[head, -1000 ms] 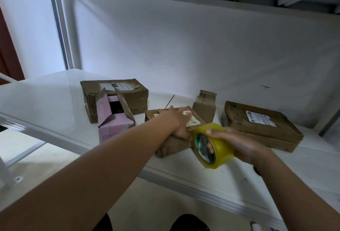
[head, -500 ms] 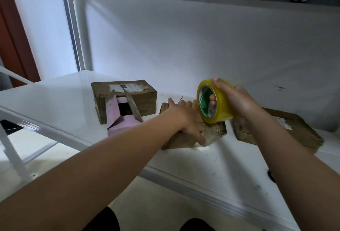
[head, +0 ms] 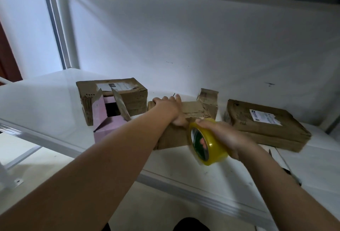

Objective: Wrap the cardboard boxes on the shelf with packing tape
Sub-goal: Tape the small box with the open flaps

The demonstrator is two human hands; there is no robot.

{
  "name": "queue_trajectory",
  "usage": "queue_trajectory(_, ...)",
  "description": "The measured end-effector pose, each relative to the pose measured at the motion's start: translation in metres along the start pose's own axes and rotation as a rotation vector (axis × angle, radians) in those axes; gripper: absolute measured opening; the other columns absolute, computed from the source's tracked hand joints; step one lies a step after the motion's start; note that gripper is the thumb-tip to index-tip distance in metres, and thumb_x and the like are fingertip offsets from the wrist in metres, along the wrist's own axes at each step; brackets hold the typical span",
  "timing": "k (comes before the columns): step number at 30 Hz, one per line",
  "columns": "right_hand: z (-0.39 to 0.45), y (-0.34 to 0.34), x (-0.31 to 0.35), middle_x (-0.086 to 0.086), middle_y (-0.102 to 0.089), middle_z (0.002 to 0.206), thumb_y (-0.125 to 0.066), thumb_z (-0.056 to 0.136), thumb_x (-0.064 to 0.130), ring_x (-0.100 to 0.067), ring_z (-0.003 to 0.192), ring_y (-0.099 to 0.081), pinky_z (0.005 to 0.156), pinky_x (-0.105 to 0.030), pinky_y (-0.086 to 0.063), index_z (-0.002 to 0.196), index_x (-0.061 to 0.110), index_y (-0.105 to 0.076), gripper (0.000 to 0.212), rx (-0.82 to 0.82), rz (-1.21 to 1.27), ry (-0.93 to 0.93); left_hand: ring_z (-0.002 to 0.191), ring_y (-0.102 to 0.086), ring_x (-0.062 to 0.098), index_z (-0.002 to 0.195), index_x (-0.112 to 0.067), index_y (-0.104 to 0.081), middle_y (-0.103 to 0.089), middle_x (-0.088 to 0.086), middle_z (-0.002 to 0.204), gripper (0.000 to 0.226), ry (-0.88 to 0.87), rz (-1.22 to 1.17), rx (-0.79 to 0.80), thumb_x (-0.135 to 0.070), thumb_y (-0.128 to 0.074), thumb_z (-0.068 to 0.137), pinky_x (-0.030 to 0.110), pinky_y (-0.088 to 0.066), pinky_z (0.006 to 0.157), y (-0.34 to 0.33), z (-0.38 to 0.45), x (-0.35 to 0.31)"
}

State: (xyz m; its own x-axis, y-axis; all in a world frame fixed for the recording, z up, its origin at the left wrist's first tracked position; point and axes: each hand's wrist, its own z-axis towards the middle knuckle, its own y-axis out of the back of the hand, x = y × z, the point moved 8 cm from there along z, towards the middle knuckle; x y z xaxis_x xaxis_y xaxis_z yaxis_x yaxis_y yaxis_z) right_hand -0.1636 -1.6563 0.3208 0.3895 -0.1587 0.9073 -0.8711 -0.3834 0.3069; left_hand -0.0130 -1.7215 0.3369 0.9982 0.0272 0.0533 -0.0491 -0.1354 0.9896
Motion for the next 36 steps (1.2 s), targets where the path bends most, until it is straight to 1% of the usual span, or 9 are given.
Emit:
queue_trajectory(7,0.005,-0.014,-0.032,-0.009,-0.071,0.065,-0.063,0.086,0.041,-0.016,0.055,-0.067,0.049,-0.021,-0.050,0.087,0.008,-0.067,0.034,-0.125,0.157,0.132,0.136,-0.028,0.036,0.152,-0.018,0.006,-0.024,0.010,0.153,0.108,-0.060,0.005,-0.069,-0.069,-0.052,0.077,0.060,-0.024,0.102,0.001,-0.004,-0.002)
queue_trajectory(12,-0.002,-0.002,-0.028,0.002,-0.073,0.094,-0.047,0.061,0.080,-0.013,0.087,-0.068,0.078,-0.030,-0.051,0.101,0.026,-0.066,0.070,0.003,-0.052,0.093,0.137,-0.026,0.035,0.152,-0.019,0.003,-0.024,0.009,0.152,0.105,-0.062,-0.002,-0.071,-0.070,-0.051,0.078,0.059,-0.023,0.103,0.001,-0.005,-0.001)
queue_trajectory(15,-0.003,0.058,-0.034,-0.006,-0.071,0.096,-0.040,0.083,0.071,-0.020,0.086,-0.065,0.076,-0.035,-0.050,0.093,0.017,-0.066,0.061,-0.243,-0.057,0.057,0.136,-0.026,0.035,0.152,-0.020,-0.002,-0.026,0.010,0.151,0.103,-0.064,-0.025,-0.079,-0.071,-0.052,0.078,0.058,-0.023,0.104,0.002,-0.005,0.001)
queue_trajectory(17,-0.008,0.113,-0.053,-0.015,-0.063,0.118,-0.045,0.096,0.047,-0.028,0.099,-0.060,0.088,-0.040,-0.046,0.106,0.012,-0.063,0.041,-0.515,-0.410,-0.044,0.136,-0.028,0.034,0.151,-0.020,-0.005,-0.027,0.010,0.150,0.100,-0.061,-0.028,-0.085,-0.068,-0.053,0.079,0.057,-0.024,0.104,0.003,-0.005,0.002)
queue_trajectory(20,-0.028,0.155,-0.106,-0.017,-0.047,0.136,-0.037,0.098,0.045,-0.034,0.122,-0.047,0.102,-0.043,-0.040,0.133,0.010,-0.047,0.050,-0.586,-0.876,-0.476,0.135,-0.029,0.034,0.151,-0.019,-0.009,-0.029,0.010,0.150,0.097,-0.058,-0.030,-0.089,-0.067,-0.054,0.079,0.056,-0.025,0.103,0.003,-0.004,0.001)
queue_trajectory(22,-0.040,0.159,-0.122,-0.019,-0.042,0.135,-0.036,0.097,0.047,-0.035,0.124,-0.043,0.102,-0.041,-0.037,0.135,0.010,-0.044,0.054,-0.617,-0.915,-0.600,0.135,-0.029,0.034,0.150,-0.019,-0.011,-0.029,0.009,0.149,0.097,-0.057,-0.037,-0.090,-0.068,-0.054,0.078,0.056,-0.026,0.103,0.003,-0.004,0.002)
queue_trajectory(26,-0.039,0.149,-0.117,-0.023,-0.035,0.133,-0.050,0.092,0.038,-0.038,0.123,-0.040,0.101,-0.038,-0.035,0.135,0.007,-0.035,0.055,-0.585,-0.903,-0.561,0.134,-0.030,0.033,0.149,-0.019,-0.015,-0.031,0.009,0.148,0.095,-0.055,-0.046,-0.093,-0.068,-0.054,0.078,0.055,-0.026,0.103,0.003,-0.005,0.002)
queue_trajectory(31,-0.042,0.151,-0.118,-0.016,-0.048,0.123,-0.056,0.089,0.041,-0.028,0.113,-0.051,0.084,-0.028,-0.042,0.130,0.004,-0.040,0.058,-0.471,-0.963,-0.577,0.135,-0.029,0.032,0.149,-0.019,-0.017,-0.031,0.008,0.148,0.092,-0.069,-0.075,-0.083,-0.064,-0.055,0.078,0.055,-0.024,0.104,0.003,-0.006,0.004)
queue_trajectory(36,-0.042,0.157,-0.115,0.000,-0.056,0.073,-0.062,0.086,0.042,-0.013,0.065,-0.056,0.050,-0.020,-0.038,0.094,0.009,-0.057,0.034,-0.385,-1.003,-0.535,0.139,-0.024,0.029,0.150,-0.020,-0.015,-0.026,0.006,0.152,0.089,-0.113,-0.148,-0.044,-0.058,-0.055,0.081,0.053,-0.020,0.106,0.002,-0.004,0.007)
